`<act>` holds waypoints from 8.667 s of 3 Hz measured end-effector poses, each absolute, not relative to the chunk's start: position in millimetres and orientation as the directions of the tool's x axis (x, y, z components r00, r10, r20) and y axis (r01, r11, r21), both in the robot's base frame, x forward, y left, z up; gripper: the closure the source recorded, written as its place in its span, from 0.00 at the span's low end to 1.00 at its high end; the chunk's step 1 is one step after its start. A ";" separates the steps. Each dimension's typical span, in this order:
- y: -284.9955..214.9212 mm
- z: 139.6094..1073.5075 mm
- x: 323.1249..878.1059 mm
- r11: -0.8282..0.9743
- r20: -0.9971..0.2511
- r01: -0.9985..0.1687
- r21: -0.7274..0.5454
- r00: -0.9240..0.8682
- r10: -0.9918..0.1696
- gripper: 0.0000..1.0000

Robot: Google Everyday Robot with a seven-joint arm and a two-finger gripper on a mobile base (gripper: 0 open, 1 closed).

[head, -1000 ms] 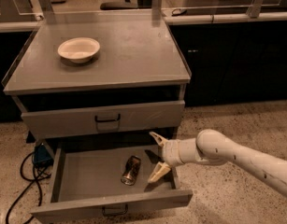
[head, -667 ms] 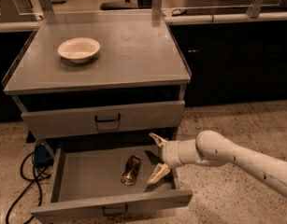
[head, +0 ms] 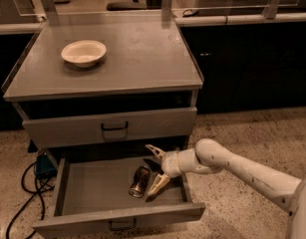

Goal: Pick orange can from middle drawer and place on counter

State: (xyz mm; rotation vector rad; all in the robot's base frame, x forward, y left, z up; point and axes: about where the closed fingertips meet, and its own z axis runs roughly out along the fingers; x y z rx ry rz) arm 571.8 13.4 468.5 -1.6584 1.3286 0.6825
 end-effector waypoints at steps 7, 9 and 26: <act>67.5 369.2 572.4 -0.094 -0.767 -0.982 -0.161 0.185 -0.614 0.00; 67.6 369.1 572.4 -0.094 -0.767 -0.982 -0.161 0.185 -0.614 0.42; 47.3 448.9 570.8 -0.048 -0.556 -0.939 -0.342 0.243 -0.795 0.00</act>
Offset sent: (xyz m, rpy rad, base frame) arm 0.0156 -0.0161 -0.0043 -0.5721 -0.0064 -0.1584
